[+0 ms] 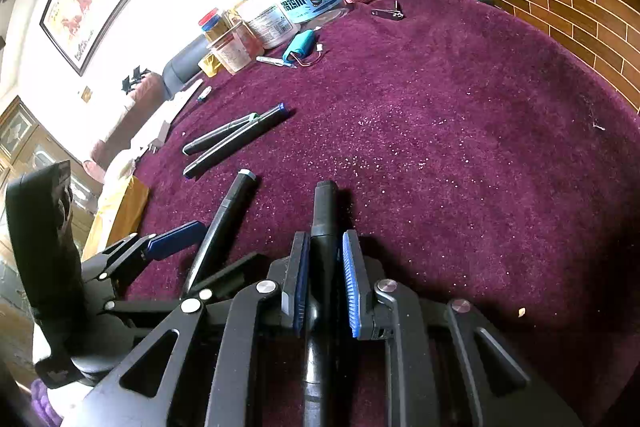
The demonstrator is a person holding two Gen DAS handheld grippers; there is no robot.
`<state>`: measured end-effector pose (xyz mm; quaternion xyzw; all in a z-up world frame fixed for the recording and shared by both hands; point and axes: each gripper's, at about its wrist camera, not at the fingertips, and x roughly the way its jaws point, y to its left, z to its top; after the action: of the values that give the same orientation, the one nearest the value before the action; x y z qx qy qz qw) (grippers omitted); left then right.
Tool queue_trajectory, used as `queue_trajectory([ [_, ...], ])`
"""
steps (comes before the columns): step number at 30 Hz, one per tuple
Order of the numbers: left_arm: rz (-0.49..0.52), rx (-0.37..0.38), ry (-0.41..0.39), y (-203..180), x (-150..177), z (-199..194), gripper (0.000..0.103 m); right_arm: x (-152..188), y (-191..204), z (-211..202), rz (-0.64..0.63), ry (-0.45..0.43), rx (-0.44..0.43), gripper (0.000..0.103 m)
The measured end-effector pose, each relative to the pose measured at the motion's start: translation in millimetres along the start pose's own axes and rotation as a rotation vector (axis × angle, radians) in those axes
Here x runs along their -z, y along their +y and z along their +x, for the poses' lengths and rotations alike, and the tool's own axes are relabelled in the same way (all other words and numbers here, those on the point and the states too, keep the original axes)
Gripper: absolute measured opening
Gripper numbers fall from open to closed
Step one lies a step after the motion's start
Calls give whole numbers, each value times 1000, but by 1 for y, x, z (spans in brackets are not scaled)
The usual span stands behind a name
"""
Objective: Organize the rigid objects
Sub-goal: 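Grasp a blue-capped black marker with the left tool while the right tool grasps another black marker, then carry both held black markers over the tray with both tools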
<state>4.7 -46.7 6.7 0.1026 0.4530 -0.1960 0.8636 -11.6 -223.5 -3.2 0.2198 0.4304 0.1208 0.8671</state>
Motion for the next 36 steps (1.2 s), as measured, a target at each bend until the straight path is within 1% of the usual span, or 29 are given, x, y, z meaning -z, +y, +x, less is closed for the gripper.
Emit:
queue_trajectory([
  [1,-2,5,-2,0,1,-3,50,0,0,0,0,0,-1,15],
  [2,-3,13,-7,1,3,-6,25,0,0,0,1,0,-1,15],
  [3,-6,29,-7,3,4,-10,17,0,0,0,0,0,0,15],
  [4,-17,46,-3,6,5,-13,14,0,0,0,-1,0,1,15],
  [5,-33,67,-5,9,7,-16,14,0,0,0,-1,0,1,15],
  [8,-70,71,-31,20,12,-27,14,0,0,0,-1,0,2,15],
  [10,-110,99,-37,28,17,-34,14,0,0,0,-1,0,1,15],
  [13,-126,114,-56,32,24,-44,14,0,1,0,-2,2,3,15],
  [15,-140,129,-63,34,28,-51,14,1,6,0,-26,6,30,15],
  [17,-139,116,-51,33,31,-52,15,4,18,0,-80,14,96,16],
  [18,-140,122,-47,32,32,-51,18,5,24,0,-103,20,122,19],
  [19,-142,128,-45,32,32,-50,30,6,27,0,-116,24,133,24],
  [20,-145,122,-41,30,31,-49,54,6,31,1,-129,30,138,27],
  [21,-144,110,-36,28,30,-46,65,7,33,1,-139,33,144,29],
  [22,-135,99,-33,25,29,-42,75,7,33,2,-146,34,151,29],
  [24,-94,76,-20,17,25,-31,75,6,33,3,-147,31,153,29],
  [25,-67,56,0,11,22,-22,76,6,32,2,-144,29,150,30],
  [26,-16,20,-3,3,19,-16,74,6,31,2,-141,28,146,30],
  [27,33,-7,-8,-4,18,-13,65,6,31,2,-138,27,146,29],
  [28,60,1,-27,-8,15,-13,44,6,31,3,-139,27,148,28],
  [29,60,34,-21,-9,13,-13,13,7,32,3,-143,28,161,27],
  [31,56,59,-15,-10,12,-15,12,7,35,3,-157,32,204,13],
  [32,53,78,-19,-8,13,-17,12,7,34,2,-157,36,196,13],
  [34,35,90,-27,-1,18,-23,12,7,31,0,-141,39,166,13],
  [36,-31,141,-40,15,23,-34,12,8,25,-6,-106,34,126,13],
])
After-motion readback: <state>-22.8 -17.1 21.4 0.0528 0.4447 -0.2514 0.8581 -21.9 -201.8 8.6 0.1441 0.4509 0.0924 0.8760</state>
